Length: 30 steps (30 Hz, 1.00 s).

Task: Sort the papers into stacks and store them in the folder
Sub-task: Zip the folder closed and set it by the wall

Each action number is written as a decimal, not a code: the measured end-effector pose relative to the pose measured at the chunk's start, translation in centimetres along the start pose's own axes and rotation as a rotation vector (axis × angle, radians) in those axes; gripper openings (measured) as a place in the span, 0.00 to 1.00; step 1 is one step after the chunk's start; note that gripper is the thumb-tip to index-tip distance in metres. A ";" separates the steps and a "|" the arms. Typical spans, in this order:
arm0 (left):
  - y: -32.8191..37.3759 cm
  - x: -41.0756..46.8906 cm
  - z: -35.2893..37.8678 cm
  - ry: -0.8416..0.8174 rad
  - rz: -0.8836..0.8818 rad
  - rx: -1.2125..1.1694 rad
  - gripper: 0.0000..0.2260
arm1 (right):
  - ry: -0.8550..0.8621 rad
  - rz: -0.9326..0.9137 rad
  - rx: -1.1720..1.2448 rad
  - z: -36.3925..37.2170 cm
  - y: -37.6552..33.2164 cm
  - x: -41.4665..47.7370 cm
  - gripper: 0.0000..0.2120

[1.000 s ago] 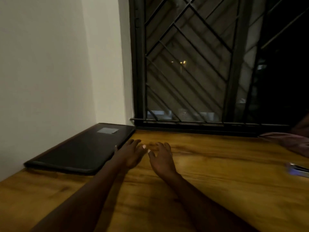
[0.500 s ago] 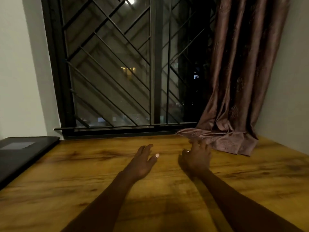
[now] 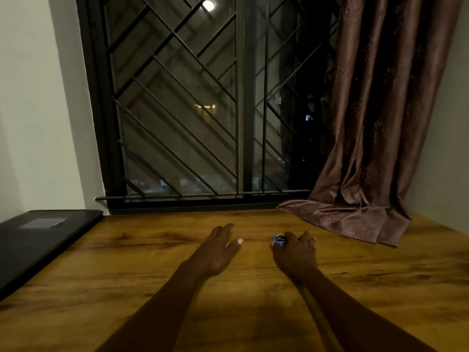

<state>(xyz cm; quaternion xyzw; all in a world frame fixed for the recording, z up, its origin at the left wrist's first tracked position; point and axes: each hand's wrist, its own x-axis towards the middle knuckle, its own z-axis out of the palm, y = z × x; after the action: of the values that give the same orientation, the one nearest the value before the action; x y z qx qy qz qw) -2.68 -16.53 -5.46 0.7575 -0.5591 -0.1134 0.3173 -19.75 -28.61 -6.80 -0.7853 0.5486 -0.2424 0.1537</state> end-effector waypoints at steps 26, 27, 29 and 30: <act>-12.3 -2.8 -11.2 0.125 0.006 0.127 0.16 | -0.341 -0.550 0.273 9.6 -22.0 -4.6 0.10; -13.1 -2.8 -11.6 0.118 0.006 0.151 0.15 | -0.346 -0.558 0.271 10.0 -22.6 -4.6 0.10; -14.6 -2.6 -12.7 0.131 -0.005 0.219 0.15 | -0.394 -0.562 0.306 10.8 -24.0 -4.8 0.08; -15.3 -2.5 -13.1 0.141 -0.019 0.248 0.15 | -0.427 -0.557 0.336 11.2 -24.5 -4.8 0.09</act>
<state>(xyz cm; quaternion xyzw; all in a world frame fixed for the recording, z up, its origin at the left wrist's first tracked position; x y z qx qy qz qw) 15.22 -6.93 -5.07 0.8022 -0.5381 0.0068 0.2588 4.31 -15.76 -4.71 -0.9009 0.2227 -0.1923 0.3191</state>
